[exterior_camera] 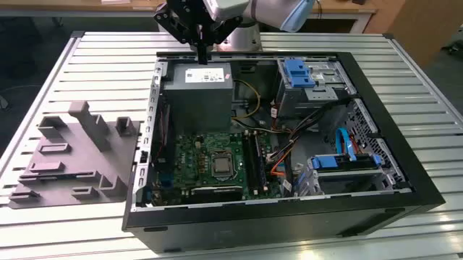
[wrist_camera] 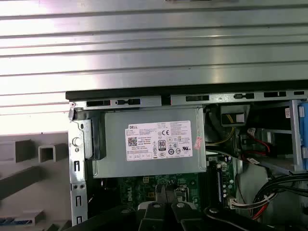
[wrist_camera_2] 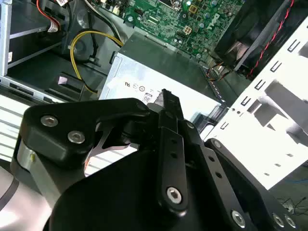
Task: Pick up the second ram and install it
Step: 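Reach for the second ram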
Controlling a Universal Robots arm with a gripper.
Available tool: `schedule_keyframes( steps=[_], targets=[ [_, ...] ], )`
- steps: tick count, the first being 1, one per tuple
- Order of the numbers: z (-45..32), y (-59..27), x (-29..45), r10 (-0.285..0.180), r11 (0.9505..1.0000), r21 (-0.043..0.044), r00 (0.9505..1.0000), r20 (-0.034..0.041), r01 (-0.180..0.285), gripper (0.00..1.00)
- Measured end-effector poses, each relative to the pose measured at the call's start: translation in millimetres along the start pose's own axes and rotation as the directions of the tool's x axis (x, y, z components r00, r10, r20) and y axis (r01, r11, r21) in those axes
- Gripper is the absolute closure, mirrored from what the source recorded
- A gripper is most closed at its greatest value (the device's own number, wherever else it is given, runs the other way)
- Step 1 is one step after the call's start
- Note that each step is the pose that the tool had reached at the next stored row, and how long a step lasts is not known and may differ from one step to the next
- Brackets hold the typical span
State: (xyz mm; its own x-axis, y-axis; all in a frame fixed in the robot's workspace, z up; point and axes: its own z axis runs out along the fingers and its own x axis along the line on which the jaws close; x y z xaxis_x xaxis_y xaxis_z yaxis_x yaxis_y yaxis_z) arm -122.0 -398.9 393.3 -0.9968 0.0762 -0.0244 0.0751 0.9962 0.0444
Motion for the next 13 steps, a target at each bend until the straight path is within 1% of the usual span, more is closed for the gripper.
schedule_keyframes(
  steps=[11,13],
  targets=[
    [0.0,0.0,0.1,0.0,1.0,0.0,1.0,0.0,0.0,0.9],
    [-0.1,-0.1,1.0,0.0,1.0,0.0001,1.0,0.0,0.0,0.9]
  ],
)
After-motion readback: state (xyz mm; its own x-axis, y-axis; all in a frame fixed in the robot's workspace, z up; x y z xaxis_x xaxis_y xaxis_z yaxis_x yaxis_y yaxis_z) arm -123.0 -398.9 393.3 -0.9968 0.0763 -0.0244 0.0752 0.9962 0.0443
